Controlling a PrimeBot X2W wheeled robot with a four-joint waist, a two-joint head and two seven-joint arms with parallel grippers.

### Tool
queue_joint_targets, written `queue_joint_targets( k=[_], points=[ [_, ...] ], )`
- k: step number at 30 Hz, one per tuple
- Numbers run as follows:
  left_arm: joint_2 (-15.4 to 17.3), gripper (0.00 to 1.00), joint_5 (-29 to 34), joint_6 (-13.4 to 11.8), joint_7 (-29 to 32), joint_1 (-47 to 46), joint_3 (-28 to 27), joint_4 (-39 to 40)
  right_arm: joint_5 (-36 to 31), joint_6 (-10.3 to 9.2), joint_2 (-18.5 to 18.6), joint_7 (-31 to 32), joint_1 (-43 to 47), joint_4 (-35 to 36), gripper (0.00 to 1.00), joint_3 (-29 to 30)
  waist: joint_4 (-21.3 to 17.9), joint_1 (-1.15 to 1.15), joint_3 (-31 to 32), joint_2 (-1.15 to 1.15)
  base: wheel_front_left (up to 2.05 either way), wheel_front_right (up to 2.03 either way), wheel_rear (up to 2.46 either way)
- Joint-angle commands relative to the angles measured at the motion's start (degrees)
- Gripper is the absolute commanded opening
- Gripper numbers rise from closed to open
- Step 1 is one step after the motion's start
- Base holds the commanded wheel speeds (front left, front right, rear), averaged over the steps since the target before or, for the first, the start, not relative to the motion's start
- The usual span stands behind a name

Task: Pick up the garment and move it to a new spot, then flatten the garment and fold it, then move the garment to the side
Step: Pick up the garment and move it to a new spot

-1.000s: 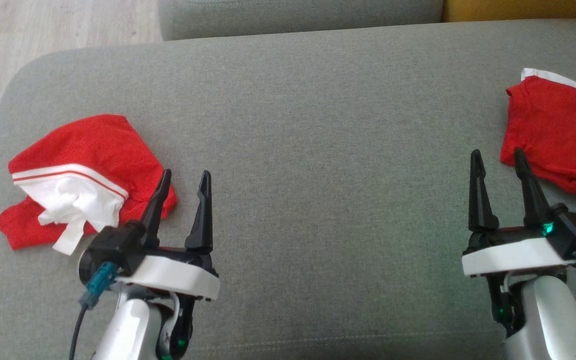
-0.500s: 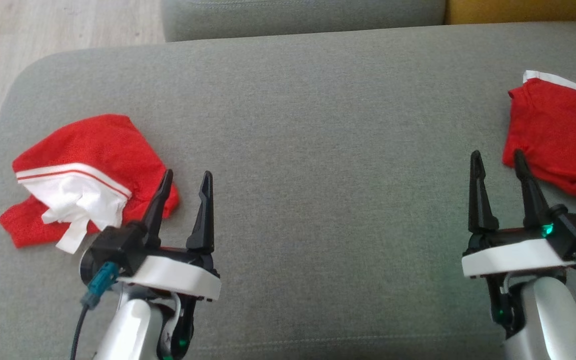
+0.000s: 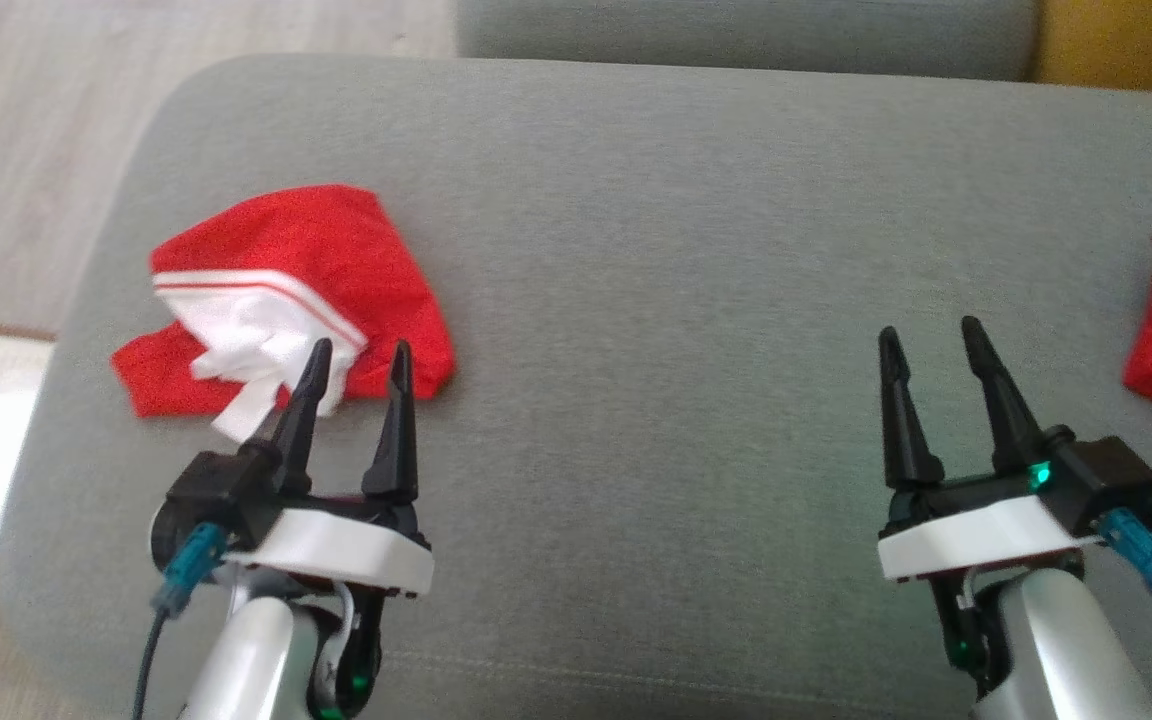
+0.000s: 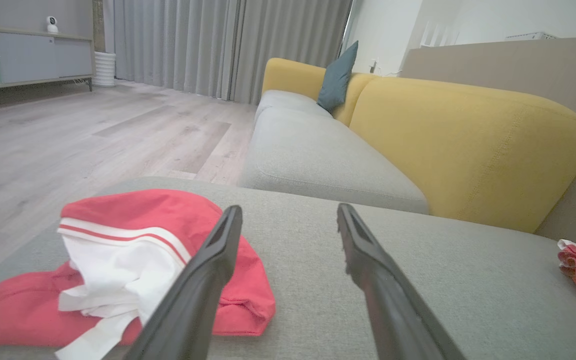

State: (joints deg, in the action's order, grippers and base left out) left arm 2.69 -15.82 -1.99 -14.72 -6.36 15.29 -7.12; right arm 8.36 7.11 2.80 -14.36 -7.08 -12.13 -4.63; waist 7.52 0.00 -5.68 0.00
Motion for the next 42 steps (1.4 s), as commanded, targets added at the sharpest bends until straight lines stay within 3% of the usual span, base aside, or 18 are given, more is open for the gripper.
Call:
queue_joint_targets(
  k=[1, 11, 19, 33, 42],
  points=[
    [0.2, 1.0, -0.2, -0.1, -0.3, -1.7, -2.5, 1.9, 0.4, 0.37, 0.1, -0.3, -1.1, 1.6, 1.0, -1.9, 2.7, 0.0, 0.0, 0.0, 0.0, 0.0, 0.0],
    [0.2, 1.0, 0.0, -0.5, -0.3, -0.4, -4.5, 2.0, 1.7, 0.37, 0.1, -0.1, -0.5, 0.6, 1.0, -4.6, 11.2, 0.0, 1.3, 0.0, 0.0, 0.0, 0.0],
    [0.2, 1.0, 0.5, -0.6, -0.3, 1.1, -6.2, 2.1, 2.8, 0.37, 0.1, -0.2, 0.1, -0.3, 1.0, -6.3, 15.3, 0.0, 2.7, 0.0, 0.0, 0.0, 0.0],
    [0.2, 1.0, 0.5, -0.8, -0.3, 1.7, -7.3, 2.9, 2.8, 0.37, 0.1, -0.3, 0.2, -0.4, 1.0, -6.6, 14.9, 0.0, 2.4, 0.0, 0.0, 0.0, 0.0],
    [0.3, 1.0, 2.1, 0.7, -0.3, -2.3, -12.4, 2.3, 0.8, 0.37, 0.1, 0.8, -1.3, 1.8, 1.0, -3.7, 12.8, 0.0, -2.3, 0.0, 0.0, 0.0, 0.0]
  ],
)
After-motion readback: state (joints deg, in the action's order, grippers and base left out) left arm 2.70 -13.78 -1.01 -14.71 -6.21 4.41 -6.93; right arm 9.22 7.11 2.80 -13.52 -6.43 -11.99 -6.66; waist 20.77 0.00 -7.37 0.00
